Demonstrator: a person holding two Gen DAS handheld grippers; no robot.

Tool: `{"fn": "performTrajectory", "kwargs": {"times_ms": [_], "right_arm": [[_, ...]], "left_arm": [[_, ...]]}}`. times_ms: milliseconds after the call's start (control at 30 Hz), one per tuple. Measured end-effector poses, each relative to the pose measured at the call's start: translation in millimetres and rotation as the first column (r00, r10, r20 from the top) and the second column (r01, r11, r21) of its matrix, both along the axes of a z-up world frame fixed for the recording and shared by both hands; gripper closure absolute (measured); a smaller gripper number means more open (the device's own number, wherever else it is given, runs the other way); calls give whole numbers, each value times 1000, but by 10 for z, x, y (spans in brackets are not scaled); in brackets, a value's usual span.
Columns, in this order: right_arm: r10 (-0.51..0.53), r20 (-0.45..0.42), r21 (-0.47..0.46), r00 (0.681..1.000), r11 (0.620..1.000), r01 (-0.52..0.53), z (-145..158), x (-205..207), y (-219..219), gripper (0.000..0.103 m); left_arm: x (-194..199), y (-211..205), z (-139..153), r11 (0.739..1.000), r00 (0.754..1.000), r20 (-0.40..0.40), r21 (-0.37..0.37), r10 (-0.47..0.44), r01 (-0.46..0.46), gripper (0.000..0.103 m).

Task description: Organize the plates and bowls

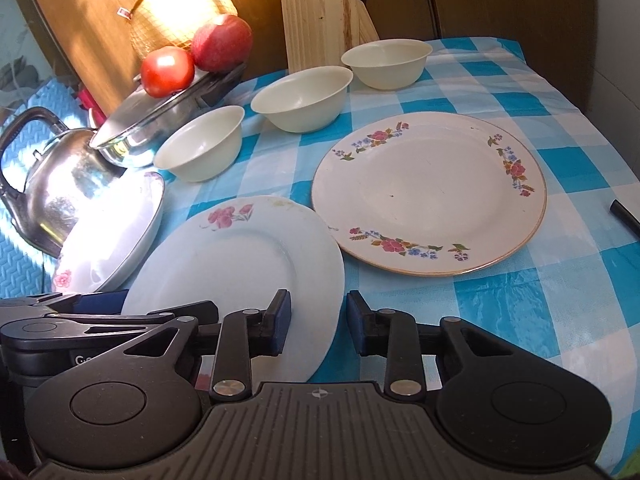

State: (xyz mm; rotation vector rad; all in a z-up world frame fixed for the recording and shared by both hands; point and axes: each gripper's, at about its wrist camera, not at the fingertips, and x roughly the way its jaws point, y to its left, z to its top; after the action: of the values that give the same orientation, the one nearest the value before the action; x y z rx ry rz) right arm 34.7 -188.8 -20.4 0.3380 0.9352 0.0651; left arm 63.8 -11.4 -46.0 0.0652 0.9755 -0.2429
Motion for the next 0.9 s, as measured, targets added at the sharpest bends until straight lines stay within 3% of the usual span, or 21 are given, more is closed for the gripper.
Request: {"fn": "performTrajectory", "kwargs": {"times_ms": [900], "right_arm": [[12, 0, 35, 1000, 999, -12, 6, -38, -28, 63]], "left_arm": [[9, -45, -6, 1000, 1000, 13, 13, 3, -4, 19]]}}
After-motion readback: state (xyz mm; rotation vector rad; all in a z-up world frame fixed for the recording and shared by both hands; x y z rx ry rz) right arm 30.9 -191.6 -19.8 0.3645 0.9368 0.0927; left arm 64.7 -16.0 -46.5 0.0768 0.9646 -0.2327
